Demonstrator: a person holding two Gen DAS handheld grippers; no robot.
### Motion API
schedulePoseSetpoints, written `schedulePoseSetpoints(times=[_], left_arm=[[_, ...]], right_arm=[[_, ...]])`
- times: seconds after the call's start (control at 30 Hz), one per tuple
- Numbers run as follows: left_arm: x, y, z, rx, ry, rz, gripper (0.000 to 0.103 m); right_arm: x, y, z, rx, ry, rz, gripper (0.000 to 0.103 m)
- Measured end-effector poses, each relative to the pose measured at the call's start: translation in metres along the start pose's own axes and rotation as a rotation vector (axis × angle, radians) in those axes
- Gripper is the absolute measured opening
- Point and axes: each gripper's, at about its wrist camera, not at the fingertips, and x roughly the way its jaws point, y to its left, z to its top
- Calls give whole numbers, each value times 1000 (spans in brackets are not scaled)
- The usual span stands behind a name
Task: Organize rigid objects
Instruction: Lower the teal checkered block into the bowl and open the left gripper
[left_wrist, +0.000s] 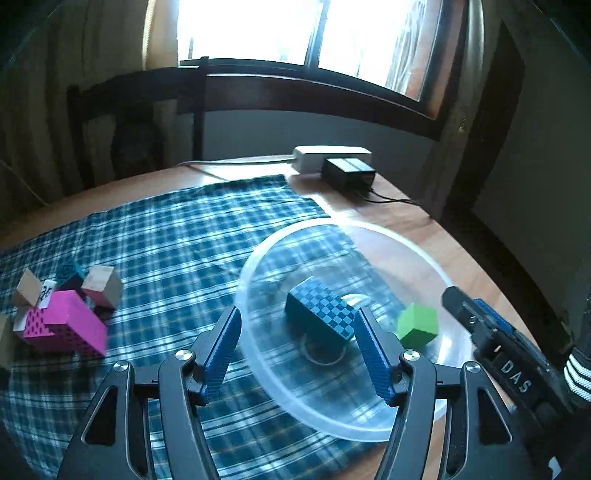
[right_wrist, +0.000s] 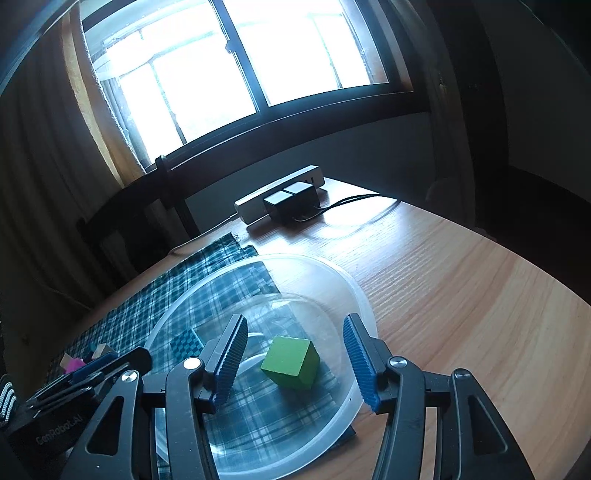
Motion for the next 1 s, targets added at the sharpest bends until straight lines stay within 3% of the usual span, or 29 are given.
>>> schedulePoseSetpoints(times=[0.53, 0.67, 0.9, 1.0], left_arm=[[-4, 27, -14, -46, 45, 81, 65], [-8, 35, -17, -62, 45, 100, 74], [-13, 53, -19, -105, 44, 135, 75], [-17, 63, -21, -123, 41, 149, 75]], right_arm=[[0, 1, 1, -18, 0, 0, 60], [0, 2, 1, -19, -1, 1, 60], [1, 5, 0, -30, -3, 2, 60], [2, 6, 0, -33, -2, 1, 67]])
